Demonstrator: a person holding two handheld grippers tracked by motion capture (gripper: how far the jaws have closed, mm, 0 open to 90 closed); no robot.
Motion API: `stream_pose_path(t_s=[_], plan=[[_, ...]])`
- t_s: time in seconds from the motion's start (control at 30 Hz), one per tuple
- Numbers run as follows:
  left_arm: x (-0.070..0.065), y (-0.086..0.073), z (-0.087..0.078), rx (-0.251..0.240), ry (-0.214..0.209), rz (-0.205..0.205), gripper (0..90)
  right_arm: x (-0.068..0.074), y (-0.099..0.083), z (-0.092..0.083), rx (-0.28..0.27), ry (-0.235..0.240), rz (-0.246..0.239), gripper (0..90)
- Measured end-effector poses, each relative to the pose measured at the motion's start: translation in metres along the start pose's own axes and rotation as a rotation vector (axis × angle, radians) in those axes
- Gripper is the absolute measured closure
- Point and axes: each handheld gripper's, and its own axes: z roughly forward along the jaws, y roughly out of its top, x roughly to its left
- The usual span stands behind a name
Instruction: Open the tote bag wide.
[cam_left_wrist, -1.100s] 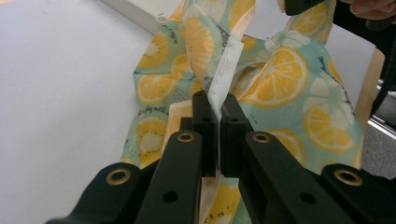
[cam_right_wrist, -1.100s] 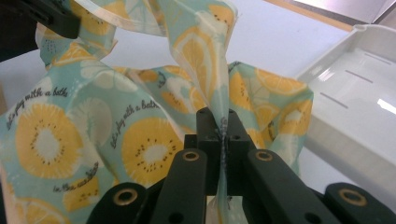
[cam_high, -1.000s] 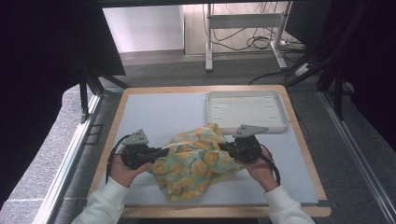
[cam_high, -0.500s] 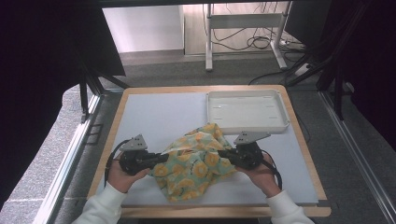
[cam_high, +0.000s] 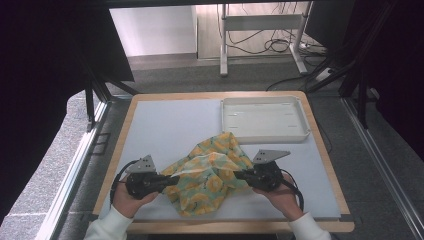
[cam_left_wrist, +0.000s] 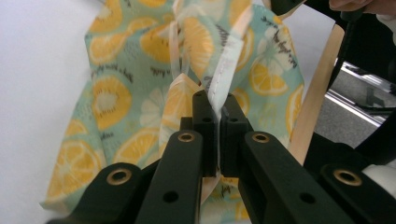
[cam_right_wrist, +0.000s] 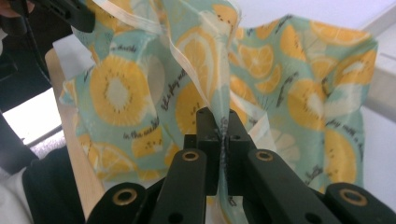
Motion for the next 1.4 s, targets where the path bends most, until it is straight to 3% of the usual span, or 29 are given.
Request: stream_pose_path(t_s=[0.23,0.6,0.97,1.2,1.4], plan=[[-0.010,-0.007,-0.001,-0.002,-0.030,0.012,89.0,0.003,-0.019,0.001,0.045,0.029,0.027,87.6],[-0.014,-0.020,0.017,0.072,-0.061,0.015,89.0,0.004,-0.042,0.001,0.114,0.044,0.048,87.4],[-0.016,-0.032,0.024,0.124,-0.073,0.024,89.1,0.004,-0.054,0.005,0.163,0.046,0.067,87.4],[-0.017,-0.039,0.036,0.192,-0.071,0.041,89.1,0.004,-0.061,0.007,0.201,0.049,0.076,87.3],[-0.017,-0.041,0.043,0.212,-0.068,0.039,89.0,0.003,-0.063,0.004,0.204,0.048,0.084,86.9]])
